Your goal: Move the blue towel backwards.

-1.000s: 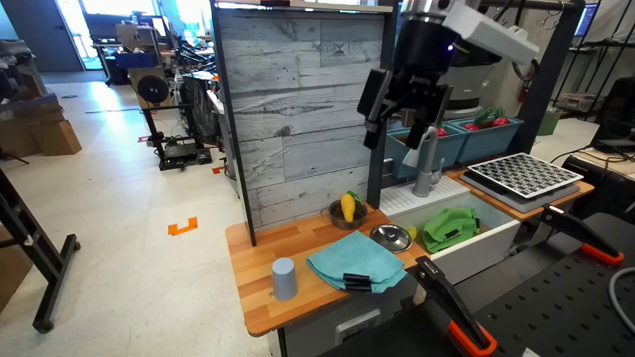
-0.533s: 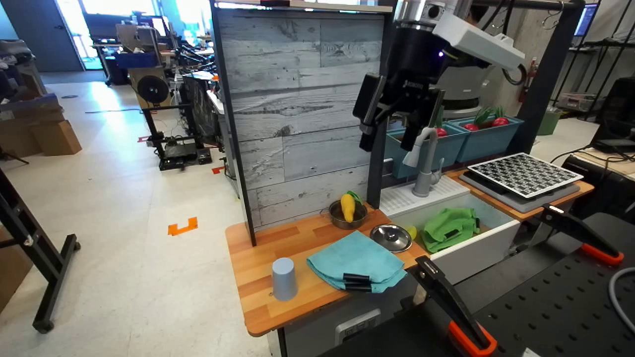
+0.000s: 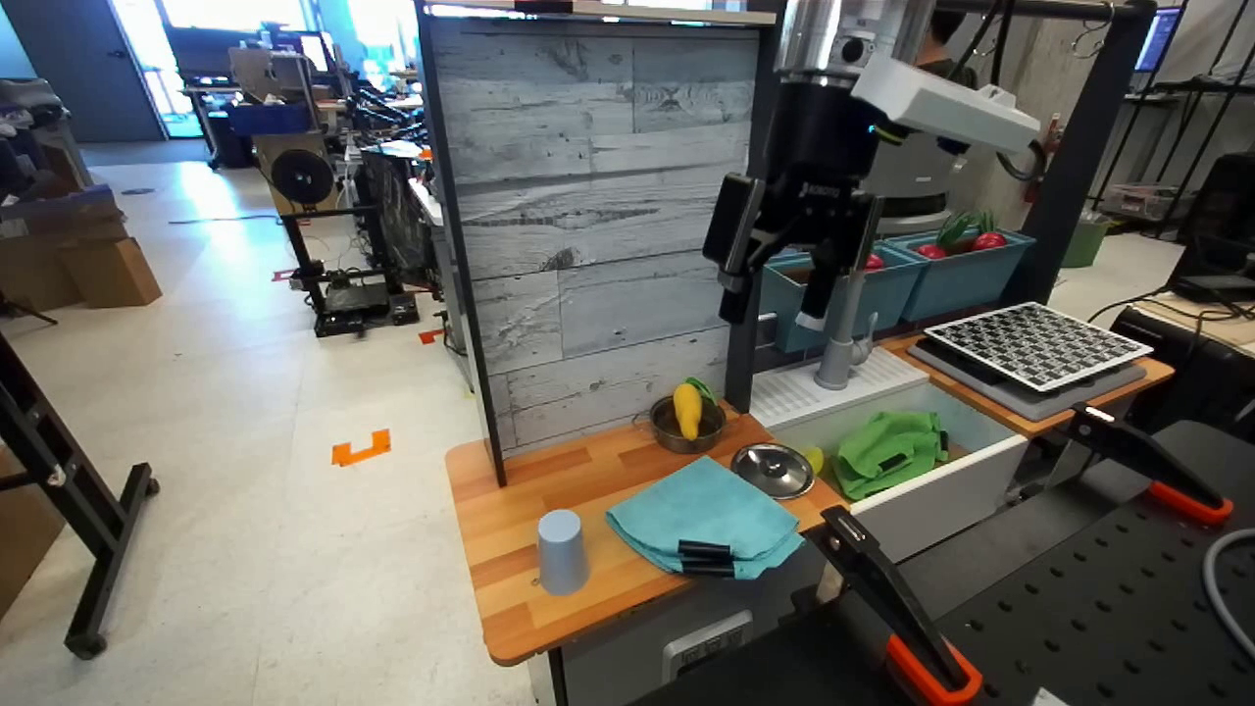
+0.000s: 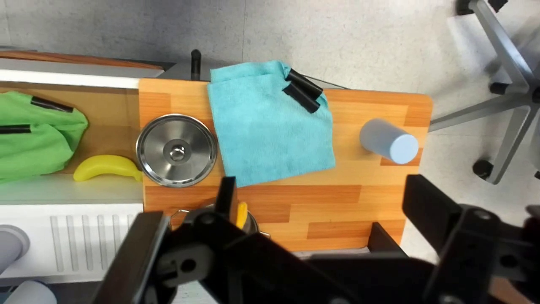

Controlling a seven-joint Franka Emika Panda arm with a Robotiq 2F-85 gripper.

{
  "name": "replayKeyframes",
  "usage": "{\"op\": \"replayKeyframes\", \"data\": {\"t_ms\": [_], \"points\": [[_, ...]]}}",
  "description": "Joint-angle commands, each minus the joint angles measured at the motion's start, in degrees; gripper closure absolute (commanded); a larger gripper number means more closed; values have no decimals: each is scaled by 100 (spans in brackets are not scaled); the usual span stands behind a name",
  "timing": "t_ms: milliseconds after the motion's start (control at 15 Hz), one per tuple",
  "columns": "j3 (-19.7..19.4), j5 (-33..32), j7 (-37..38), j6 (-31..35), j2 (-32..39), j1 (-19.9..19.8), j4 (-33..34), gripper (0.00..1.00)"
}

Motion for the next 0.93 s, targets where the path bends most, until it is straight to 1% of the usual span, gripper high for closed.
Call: {"op": "replayKeyframes", "data": {"t_ms": [0, 333, 600, 867], "points": [[36, -450, 490, 195, 261, -97, -25, 0], [-99, -1101, 1202, 431, 1005, 60, 163, 0], [-225, -1231, 1966, 1011, 1530, 253, 279, 0], [-397, -1289, 2388, 1379, 2110, 520, 585, 0]]}}
